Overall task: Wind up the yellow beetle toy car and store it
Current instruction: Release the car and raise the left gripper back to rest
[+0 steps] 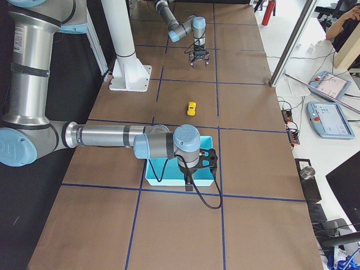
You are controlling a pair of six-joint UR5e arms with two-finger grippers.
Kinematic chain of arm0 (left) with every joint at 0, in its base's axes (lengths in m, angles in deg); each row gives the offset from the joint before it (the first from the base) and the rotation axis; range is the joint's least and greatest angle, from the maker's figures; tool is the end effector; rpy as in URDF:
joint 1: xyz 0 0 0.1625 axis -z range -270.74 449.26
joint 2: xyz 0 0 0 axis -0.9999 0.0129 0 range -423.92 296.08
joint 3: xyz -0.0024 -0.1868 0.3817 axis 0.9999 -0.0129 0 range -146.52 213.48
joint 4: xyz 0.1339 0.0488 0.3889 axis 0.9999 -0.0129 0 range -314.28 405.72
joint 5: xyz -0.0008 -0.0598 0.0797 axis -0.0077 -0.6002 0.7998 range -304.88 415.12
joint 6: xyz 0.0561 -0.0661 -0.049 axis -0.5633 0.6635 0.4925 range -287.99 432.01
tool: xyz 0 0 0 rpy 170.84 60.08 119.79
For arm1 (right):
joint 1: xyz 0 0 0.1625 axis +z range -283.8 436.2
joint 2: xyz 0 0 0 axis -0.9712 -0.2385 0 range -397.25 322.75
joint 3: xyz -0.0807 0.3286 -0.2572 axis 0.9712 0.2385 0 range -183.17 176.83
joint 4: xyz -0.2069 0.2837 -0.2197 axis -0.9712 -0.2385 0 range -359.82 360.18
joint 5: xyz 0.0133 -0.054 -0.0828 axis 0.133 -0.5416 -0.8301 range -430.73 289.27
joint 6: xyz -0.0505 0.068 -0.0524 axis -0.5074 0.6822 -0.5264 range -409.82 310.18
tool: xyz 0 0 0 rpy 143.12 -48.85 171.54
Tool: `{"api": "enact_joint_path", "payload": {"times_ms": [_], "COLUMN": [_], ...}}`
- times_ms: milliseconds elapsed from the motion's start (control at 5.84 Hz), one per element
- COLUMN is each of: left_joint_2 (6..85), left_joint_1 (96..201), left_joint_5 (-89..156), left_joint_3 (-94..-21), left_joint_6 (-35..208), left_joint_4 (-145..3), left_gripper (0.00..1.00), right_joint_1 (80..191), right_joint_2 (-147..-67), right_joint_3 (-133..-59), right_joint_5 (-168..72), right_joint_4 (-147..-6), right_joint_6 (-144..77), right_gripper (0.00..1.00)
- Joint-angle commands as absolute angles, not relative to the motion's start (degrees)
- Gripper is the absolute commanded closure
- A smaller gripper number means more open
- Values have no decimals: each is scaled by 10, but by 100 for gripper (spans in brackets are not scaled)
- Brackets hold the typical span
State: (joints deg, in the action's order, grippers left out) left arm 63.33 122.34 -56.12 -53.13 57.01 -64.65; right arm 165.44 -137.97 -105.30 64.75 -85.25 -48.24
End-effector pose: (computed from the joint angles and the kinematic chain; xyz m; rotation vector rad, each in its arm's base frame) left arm 0.5473 -0.4725 0.2556 0.8141 0.7096 1.3169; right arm 0.0566 -0.4201 0.6296 0.0825 -0.7947 -0.0279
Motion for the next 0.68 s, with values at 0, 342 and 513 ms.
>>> {"api": "enact_joint_path", "payload": {"times_ms": [0,342,513], "left_joint_2": [619,575,561], "left_joint_1": [1227,1297,1340], "left_joint_5": [-560,-560,-564], "left_joint_3": [-574,-660,-683], "left_joint_6": [571,573,578], "left_joint_4": [-618,-538,-511], "left_gripper": [0,0,0], "right_joint_1": [1654,1654,1654], "right_joint_2": [-1380,-1380,-1380], "right_joint_3": [-1053,-1053,-1054], "right_joint_5": [648,648,648], "right_joint_4": [-852,-852,-852], "right_joint_6": [-482,-483,-483], "right_gripper": [0,0,0]}}
